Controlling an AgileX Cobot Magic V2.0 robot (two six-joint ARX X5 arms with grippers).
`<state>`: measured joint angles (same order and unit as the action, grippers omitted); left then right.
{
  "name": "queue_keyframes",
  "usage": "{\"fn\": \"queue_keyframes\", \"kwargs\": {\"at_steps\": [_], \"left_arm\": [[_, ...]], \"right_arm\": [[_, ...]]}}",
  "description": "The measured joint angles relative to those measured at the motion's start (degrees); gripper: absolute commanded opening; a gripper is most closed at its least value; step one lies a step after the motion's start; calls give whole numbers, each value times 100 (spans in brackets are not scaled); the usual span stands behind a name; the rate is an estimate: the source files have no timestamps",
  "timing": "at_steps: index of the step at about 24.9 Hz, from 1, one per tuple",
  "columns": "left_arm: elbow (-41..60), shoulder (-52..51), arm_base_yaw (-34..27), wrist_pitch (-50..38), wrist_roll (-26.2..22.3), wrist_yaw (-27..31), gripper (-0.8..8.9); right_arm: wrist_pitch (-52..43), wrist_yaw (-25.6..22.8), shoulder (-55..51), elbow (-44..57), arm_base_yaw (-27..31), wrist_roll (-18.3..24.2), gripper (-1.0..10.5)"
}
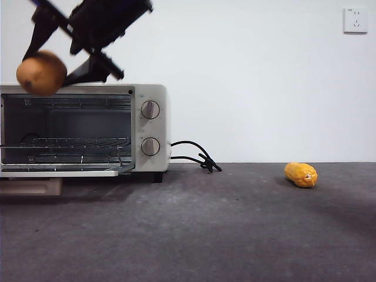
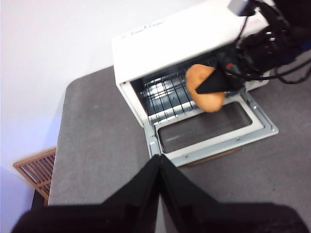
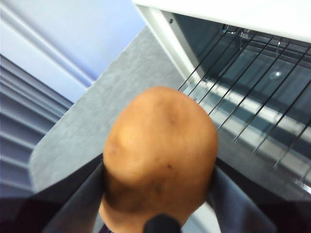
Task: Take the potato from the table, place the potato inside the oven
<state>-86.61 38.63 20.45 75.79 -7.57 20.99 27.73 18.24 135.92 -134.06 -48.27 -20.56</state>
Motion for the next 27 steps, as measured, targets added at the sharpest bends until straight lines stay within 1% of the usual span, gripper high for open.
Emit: {"fn": "queue_keyframes", "kwargs": {"at_steps": [5,7,12,15,18,27], "left_arm": [[243,-2,0,0,-44,280,-5],[354,-2,0,-2,-46,385,-5],[616,-2,2,2,-59,393,-5],[647,-2,2,2,-59,393,-5],[647,-2,4,2,-59,393,-5],[647,-2,17,0,-59,393,-5]], "right_arm": [[-13,-247,619,-501,31,0,28],[4,-490,754,-544,44,4,28],[-109,-1003,874,-573,127,90,28],[-210,-1158,876,-619,221,223,28],[-208,-1565,892,-619,323,352,28],[-260,-1707,905,-619,378,605,28]]}}
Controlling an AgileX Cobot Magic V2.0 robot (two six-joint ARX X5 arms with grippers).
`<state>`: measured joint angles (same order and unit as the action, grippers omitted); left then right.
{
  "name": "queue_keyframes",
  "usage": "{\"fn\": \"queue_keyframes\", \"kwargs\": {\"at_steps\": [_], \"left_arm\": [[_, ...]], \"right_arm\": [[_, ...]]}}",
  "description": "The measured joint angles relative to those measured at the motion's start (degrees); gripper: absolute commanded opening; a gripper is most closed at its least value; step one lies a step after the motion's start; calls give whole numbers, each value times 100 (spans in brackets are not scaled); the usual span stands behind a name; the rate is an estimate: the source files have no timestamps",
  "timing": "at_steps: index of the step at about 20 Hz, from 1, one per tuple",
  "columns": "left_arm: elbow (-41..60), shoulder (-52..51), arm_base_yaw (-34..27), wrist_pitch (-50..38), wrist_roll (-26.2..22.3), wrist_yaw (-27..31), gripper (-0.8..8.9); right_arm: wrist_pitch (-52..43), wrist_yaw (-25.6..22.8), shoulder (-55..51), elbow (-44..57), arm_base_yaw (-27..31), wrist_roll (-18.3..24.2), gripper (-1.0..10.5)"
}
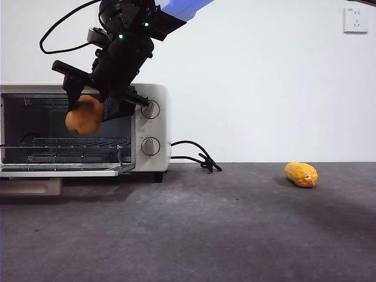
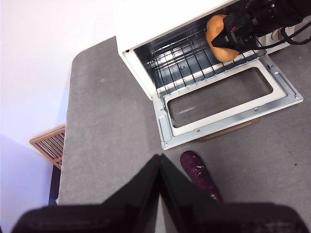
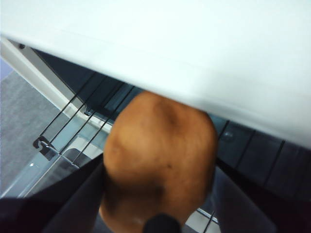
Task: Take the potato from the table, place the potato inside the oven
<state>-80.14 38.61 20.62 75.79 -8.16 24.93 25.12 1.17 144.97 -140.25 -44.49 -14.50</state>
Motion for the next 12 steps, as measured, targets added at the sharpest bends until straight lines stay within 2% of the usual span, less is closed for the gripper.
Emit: {"fn": "queue_keyframes", "kwargs": {"at_steps": [12], "left_arm": [[0,0,57,0,-2,2,-5]], "right_arm": [[-376,-262,197,-28,-42,144,28]]}}
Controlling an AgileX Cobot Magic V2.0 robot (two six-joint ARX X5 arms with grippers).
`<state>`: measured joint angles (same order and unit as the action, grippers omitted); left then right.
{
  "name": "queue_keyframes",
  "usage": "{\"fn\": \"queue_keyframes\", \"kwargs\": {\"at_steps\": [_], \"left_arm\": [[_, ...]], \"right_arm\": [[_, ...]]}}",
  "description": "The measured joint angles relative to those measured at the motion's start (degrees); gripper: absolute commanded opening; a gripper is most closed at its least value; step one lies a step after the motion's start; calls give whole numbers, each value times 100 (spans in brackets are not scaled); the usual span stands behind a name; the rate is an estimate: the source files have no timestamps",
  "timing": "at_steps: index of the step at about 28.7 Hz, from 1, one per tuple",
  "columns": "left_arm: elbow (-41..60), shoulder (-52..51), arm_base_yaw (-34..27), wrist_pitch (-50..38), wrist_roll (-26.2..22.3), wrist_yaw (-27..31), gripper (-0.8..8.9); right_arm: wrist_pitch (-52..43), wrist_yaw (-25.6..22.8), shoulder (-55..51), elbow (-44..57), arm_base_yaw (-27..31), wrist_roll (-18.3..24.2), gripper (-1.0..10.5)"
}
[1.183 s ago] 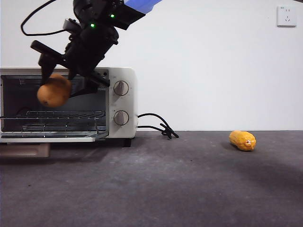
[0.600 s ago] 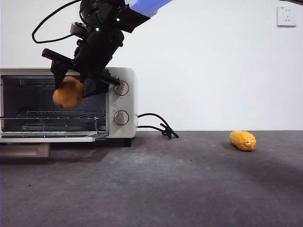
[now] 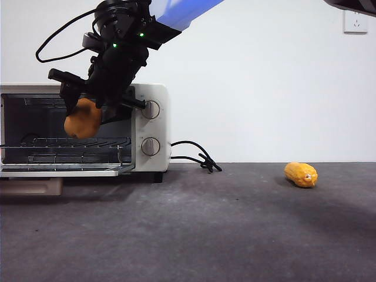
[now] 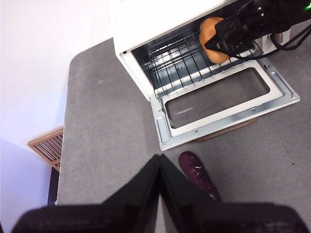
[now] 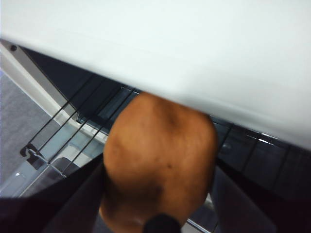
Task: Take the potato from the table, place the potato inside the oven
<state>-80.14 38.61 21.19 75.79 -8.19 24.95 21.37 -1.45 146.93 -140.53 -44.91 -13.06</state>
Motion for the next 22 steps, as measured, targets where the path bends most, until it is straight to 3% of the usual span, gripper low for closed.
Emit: {"fn": "queue_keyframes", "kwargs": {"at_steps": [18,22], "left_arm": [[0,0,4,2,-20,0,-5],[0,0,4,0,-20,-2,-5]], "right_arm": [[-39,-151,114,-15,-33,262,34],[-26,-136,114,-15,-33,262,81]]}}
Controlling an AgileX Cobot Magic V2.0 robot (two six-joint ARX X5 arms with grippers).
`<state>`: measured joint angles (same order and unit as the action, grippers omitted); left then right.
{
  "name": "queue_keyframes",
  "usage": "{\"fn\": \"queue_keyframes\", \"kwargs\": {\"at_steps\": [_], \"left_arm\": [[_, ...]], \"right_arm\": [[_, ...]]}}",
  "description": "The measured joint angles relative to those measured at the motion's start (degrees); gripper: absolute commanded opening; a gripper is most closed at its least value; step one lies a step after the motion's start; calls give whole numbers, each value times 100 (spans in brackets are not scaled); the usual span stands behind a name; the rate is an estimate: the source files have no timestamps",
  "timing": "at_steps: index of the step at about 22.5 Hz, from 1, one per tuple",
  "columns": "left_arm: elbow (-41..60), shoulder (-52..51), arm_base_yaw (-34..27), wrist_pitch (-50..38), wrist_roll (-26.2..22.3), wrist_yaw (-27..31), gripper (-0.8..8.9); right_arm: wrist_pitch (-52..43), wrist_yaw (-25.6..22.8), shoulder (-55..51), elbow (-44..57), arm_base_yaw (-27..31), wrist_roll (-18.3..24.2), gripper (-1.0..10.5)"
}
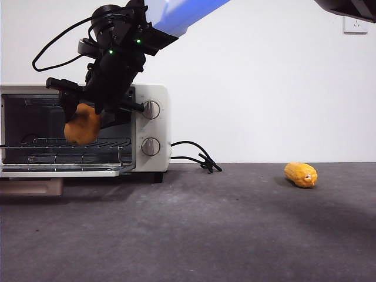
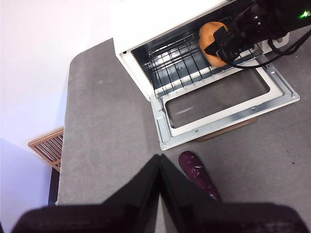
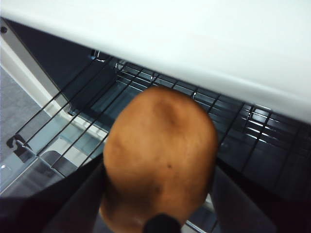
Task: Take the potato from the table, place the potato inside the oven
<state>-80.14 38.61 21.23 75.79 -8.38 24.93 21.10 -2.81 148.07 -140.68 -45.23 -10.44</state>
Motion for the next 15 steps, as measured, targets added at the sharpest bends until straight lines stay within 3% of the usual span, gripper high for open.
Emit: {"fn": "queue_keyframes", "kwargs": {"at_steps": [7,15], "left_arm": [[0,-15,0,0,0,0,-5],[0,-17,0,0,0,0,-5]], "right_arm": [[37,2,0,-11,0,2,611],[59,-197,94,-11,-94,9,630]]}}
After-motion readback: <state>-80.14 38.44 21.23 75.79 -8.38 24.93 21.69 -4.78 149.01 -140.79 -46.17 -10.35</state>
